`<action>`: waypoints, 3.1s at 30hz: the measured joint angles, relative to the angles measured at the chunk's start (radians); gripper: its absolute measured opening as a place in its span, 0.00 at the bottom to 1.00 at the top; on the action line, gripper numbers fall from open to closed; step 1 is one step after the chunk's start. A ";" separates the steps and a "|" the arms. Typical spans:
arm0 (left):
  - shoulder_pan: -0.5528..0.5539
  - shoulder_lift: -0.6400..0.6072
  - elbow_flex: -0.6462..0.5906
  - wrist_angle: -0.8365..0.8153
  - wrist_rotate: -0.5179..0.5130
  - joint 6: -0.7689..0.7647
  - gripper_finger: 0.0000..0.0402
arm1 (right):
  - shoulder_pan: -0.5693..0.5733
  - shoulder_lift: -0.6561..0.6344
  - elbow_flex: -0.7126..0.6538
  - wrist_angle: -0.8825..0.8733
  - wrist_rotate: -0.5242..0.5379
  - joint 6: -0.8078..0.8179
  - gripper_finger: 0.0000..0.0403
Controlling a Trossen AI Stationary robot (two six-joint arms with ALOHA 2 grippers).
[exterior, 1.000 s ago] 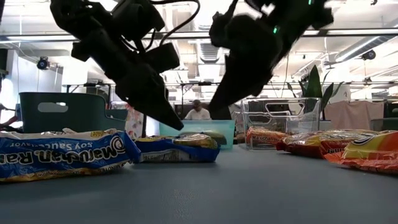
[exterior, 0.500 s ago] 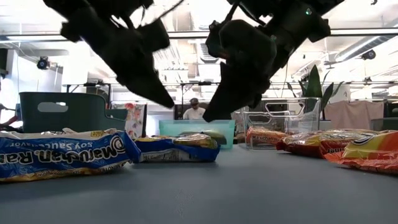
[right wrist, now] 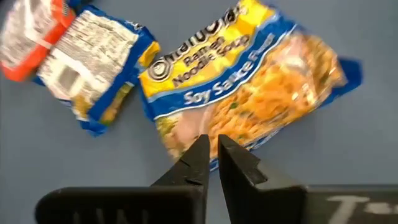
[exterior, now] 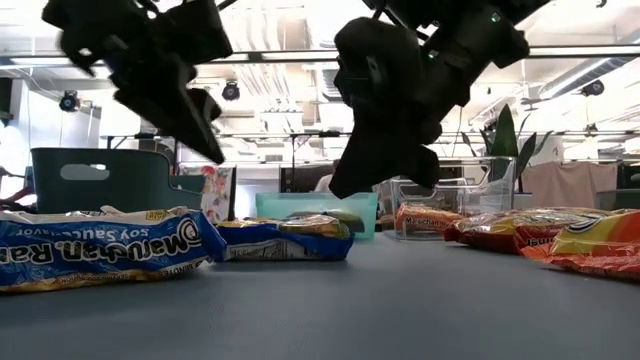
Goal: Sort Maruchan noodles
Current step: Put the blue noodle pack into the dark blue bin
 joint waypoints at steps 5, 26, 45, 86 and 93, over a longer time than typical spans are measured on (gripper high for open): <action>-0.043 0.033 -0.001 0.049 -0.002 -0.008 0.35 | -0.013 0.000 0.025 0.004 -0.029 0.124 0.24; -0.077 0.142 -0.153 0.513 -0.123 0.099 0.35 | 0.052 0.006 0.025 -0.098 0.135 0.396 0.58; -0.046 0.330 -0.167 0.679 -0.282 0.053 0.35 | 0.051 0.007 -0.024 -0.062 0.252 0.377 0.59; -0.063 0.351 -0.227 0.693 -0.268 -0.096 0.31 | 0.033 0.157 -0.083 0.353 0.302 0.261 0.53; -0.064 0.348 -0.229 0.698 -0.273 -0.095 0.31 | 0.033 0.157 -0.080 0.356 0.301 0.254 0.45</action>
